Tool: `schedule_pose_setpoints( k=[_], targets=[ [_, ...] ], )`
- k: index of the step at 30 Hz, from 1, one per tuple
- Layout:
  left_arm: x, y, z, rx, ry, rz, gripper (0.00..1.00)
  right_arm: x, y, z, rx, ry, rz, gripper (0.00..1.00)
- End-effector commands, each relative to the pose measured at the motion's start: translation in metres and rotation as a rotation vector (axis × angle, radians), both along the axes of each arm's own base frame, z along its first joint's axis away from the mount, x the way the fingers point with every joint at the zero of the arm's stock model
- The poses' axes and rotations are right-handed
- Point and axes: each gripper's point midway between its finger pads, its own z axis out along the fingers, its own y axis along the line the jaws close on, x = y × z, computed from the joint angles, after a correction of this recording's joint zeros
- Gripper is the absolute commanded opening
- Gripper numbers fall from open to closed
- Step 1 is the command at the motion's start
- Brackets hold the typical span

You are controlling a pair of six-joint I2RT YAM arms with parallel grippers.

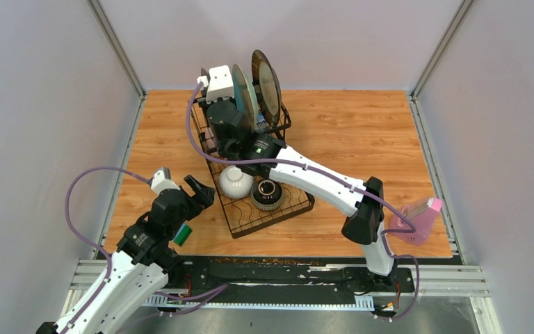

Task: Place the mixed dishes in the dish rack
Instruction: Insert the plate into the dish rack.

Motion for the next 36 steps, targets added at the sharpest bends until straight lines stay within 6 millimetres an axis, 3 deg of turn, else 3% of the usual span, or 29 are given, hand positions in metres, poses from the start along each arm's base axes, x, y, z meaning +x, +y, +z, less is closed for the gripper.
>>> schedule_pose_setpoints(
  k=[1,11,36],
  targets=[
    [0.006,-0.003,0.006,-0.02,-0.03,-0.001,1.0,-0.013,-0.003,0.037,0.138,0.001,0.068,0.09],
    [0.007,-0.007,0.004,-0.019,-0.021,-0.014,1.0,-0.013,-0.004,0.037,0.143,0.009,0.079,0.12],
    [0.008,-0.012,0.0,-0.019,-0.004,-0.033,1.0,-0.034,-0.012,0.068,0.205,0.016,0.186,0.22]
  ],
)
